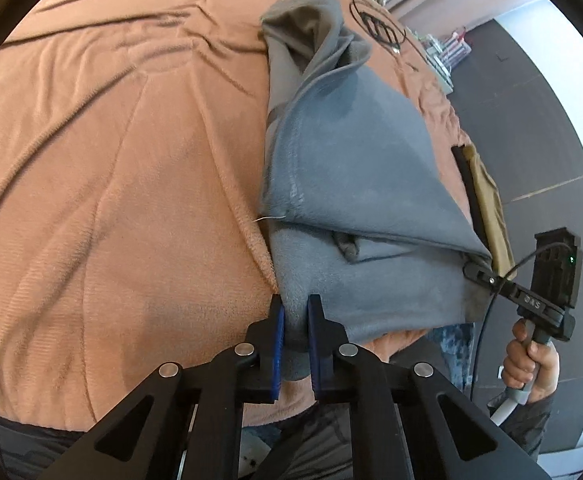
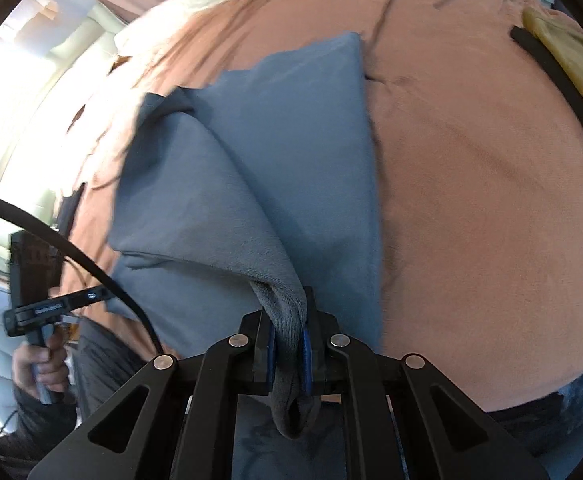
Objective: Fold small clothes
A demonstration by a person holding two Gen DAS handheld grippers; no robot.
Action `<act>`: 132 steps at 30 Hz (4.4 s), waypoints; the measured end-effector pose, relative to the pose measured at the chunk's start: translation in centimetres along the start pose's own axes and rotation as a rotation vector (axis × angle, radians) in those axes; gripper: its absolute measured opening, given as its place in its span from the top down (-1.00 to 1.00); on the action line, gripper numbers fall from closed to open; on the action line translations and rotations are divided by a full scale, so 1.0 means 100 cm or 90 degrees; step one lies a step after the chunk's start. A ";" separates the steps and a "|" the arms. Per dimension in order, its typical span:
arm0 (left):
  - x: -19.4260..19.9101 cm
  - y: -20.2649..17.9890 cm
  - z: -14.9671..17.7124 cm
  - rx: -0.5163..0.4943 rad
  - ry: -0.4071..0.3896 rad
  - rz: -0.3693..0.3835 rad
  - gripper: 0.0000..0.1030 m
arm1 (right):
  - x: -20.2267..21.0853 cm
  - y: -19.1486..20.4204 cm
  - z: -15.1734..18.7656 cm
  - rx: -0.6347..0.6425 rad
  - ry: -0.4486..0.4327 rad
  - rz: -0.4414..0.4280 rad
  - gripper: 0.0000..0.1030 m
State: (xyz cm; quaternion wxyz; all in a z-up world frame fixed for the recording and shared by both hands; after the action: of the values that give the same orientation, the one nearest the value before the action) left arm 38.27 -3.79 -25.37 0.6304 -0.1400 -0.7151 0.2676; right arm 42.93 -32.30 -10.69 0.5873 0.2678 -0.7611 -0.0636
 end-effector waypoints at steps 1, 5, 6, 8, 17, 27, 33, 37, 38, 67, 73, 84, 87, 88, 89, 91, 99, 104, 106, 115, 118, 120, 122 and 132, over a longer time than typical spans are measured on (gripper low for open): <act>-0.005 0.000 0.000 -0.001 0.009 -0.002 0.78 | -0.006 -0.007 -0.002 -0.010 0.001 0.008 0.86; -0.016 0.004 0.000 0.012 0.020 0.006 0.69 | -0.015 -0.022 -0.008 -0.024 -0.009 0.039 0.80; -0.014 0.003 0.000 0.010 0.019 0.009 0.68 | -0.014 -0.021 -0.010 -0.016 -0.014 0.052 0.80; -0.011 0.002 0.001 0.004 0.016 0.011 0.68 | -0.011 -0.016 -0.012 0.011 -0.019 0.093 0.80; -0.012 0.004 0.006 -0.003 0.025 0.008 0.62 | -0.021 -0.004 -0.020 0.042 -0.010 0.148 0.76; 0.016 0.015 -0.009 0.018 -0.024 0.010 0.03 | 0.010 0.022 -0.016 0.098 -0.028 0.252 -0.17; 0.030 0.023 -0.011 0.026 -0.045 0.014 0.03 | 0.012 0.079 -0.014 0.190 -0.051 0.249 -0.17; 0.042 0.032 -0.011 0.033 -0.062 0.013 0.03 | -0.005 0.115 -0.015 0.248 -0.040 0.238 -0.16; 0.046 0.036 -0.010 0.036 -0.066 0.014 0.03 | -0.009 0.122 -0.015 0.258 -0.037 0.237 -0.16; 0.095 0.111 0.000 0.112 -0.115 0.033 0.03 | -0.133 0.202 -0.045 0.417 0.077 0.260 0.90; 0.090 0.096 -0.007 0.098 -0.110 0.033 0.03 | -0.096 0.202 -0.056 0.389 0.037 0.217 0.98; 0.082 0.053 -0.037 0.058 -0.105 0.020 0.03 | 0.010 0.166 -0.093 0.328 -0.069 0.216 0.98; 0.079 0.042 -0.045 0.047 -0.103 0.013 0.03 | 0.026 0.152 -0.103 0.310 -0.086 0.226 0.98; 0.077 0.039 -0.048 0.044 -0.102 0.011 0.03 | 0.030 0.148 -0.106 0.305 -0.090 0.230 0.98; 0.076 0.035 -0.051 0.041 -0.100 0.008 0.03 | 0.033 0.145 -0.108 0.301 -0.095 0.233 0.98; 0.073 0.030 -0.060 0.035 -0.097 0.000 0.03 | 0.038 0.141 -0.115 0.290 -0.106 0.240 0.99; 0.070 0.018 -0.093 0.021 -0.095 -0.023 0.03 | 0.044 0.115 -0.147 0.244 -0.133 0.269 0.99; 0.076 0.015 -0.126 0.010 -0.101 -0.045 0.03 | 0.036 0.099 -0.170 0.219 -0.126 0.271 0.99; 0.080 0.014 -0.143 0.005 -0.105 -0.053 0.03 | 0.030 0.092 -0.181 0.209 -0.122 0.270 0.99; 0.082 -0.004 -0.210 -0.042 -0.111 -0.097 0.03 | 0.007 0.056 -0.230 0.150 -0.095 0.256 0.99; 0.074 -0.011 -0.231 -0.061 -0.100 -0.107 0.03 | -0.008 0.038 -0.241 0.111 -0.082 0.239 0.99; 0.067 -0.016 -0.244 -0.080 -0.091 -0.114 -0.02 | -0.022 0.027 -0.244 0.085 -0.069 0.213 0.99; 0.057 -0.019 -0.255 -0.098 -0.074 -0.129 -0.13 | -0.033 0.017 -0.245 0.057 -0.054 0.178 0.98; 0.017 -0.027 -0.278 -0.174 -0.003 -0.174 -0.20 | -0.046 -0.002 -0.245 0.014 -0.052 0.088 0.96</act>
State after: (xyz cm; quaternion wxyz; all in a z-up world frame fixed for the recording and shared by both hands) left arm 65.51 0.62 -20.76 0.6344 -0.1255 -0.7586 0.0798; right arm 66.55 -24.94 -7.37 0.5559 0.2185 -0.8016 -0.0255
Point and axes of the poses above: each gripper's, at about its wrist camera, not at the fingertips, and x roughly against the way its jaws point, y to its left, z to its underside, the point moved 8 cm from there along -x, roughly the way its jaws point, and after that the axes turned 11 degrees about y, right-handed, at the moved point
